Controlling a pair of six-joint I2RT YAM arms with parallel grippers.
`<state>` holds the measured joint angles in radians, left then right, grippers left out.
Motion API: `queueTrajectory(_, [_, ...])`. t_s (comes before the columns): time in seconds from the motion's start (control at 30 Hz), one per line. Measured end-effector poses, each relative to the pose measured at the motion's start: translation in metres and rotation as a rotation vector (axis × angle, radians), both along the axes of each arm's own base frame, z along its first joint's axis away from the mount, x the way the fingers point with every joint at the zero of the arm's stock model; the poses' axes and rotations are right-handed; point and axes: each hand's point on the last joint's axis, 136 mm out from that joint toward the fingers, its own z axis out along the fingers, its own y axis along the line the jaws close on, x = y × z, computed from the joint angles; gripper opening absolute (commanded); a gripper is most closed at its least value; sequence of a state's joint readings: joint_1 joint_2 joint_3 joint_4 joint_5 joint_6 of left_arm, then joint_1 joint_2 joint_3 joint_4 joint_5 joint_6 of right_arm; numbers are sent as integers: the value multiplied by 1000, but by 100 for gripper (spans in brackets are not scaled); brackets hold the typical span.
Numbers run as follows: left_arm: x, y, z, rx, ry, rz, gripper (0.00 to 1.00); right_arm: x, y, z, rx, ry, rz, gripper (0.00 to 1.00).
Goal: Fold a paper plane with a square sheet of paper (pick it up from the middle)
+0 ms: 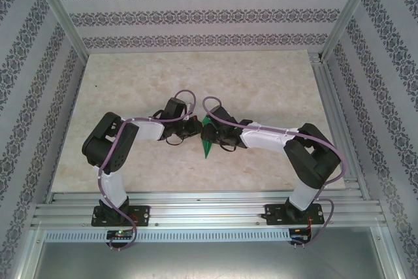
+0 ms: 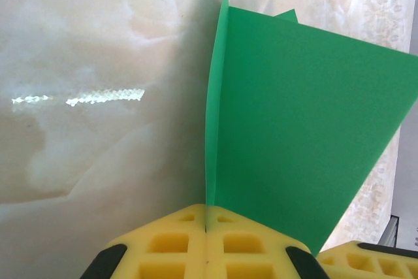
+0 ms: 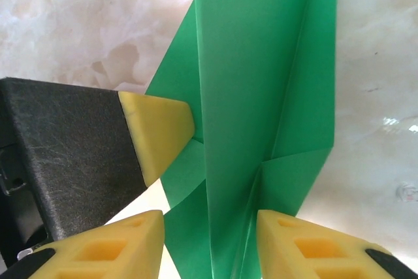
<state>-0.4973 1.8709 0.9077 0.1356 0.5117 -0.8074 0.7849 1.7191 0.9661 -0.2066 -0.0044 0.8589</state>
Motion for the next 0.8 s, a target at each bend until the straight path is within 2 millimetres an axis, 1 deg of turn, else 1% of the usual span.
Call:
queueTrajectory(0.17, [-1, -1, 0, -5, 6, 2, 6, -4, 3, -6, 2, 20, 8, 46])
queueTrajectory(0.5, [-1, -1, 0, -7, 9, 2, 8, -6, 5, -8, 12, 21, 15, 53])
queueTrajectory(0.63, [0, 1, 0, -7, 11, 6, 8, -6, 5, -9, 14, 19, 16, 54])
queueTrajectory(0.8, [1, 2, 0, -6, 11, 8, 9, -9, 10, -8, 18, 13, 33, 57])
